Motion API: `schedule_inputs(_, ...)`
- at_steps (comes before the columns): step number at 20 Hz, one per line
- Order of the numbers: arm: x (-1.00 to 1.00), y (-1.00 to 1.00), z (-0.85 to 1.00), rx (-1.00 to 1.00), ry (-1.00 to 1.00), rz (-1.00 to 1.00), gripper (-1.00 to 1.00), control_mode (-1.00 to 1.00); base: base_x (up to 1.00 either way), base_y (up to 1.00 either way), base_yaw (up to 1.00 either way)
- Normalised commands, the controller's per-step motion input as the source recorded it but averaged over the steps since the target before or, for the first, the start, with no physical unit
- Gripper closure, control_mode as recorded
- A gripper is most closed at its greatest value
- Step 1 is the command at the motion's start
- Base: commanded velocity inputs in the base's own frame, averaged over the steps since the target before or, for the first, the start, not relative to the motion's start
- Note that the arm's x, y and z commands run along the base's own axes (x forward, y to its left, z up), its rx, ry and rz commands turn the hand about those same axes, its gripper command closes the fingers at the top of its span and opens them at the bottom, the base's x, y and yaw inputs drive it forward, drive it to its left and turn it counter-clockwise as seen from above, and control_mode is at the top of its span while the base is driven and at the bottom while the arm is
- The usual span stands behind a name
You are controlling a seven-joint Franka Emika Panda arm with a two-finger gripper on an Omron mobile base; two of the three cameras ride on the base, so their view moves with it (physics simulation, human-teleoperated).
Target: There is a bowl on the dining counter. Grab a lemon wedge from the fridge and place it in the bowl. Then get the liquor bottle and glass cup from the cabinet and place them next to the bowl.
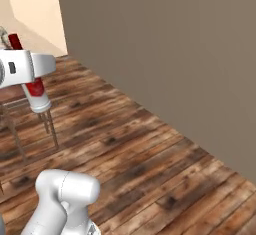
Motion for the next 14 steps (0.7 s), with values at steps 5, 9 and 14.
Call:
schedule_inputs(5, 0.0, 0.0, 0.0, 0.0, 0.0, 0.0, 1.0, 1.0, 0.81, -0.64, 0.5)
schedule_inputs(9, 0.0, 0.0, 0.0, 0.0, 0.0, 0.0, 1.0, 1.0, 0.81, -0.67, 0.5)
schedule_inputs(14, 0.0, 0.0, 0.0, 0.0, 0.0, 0.0, 1.0, 1.0, 0.79, -0.72, 0.48)
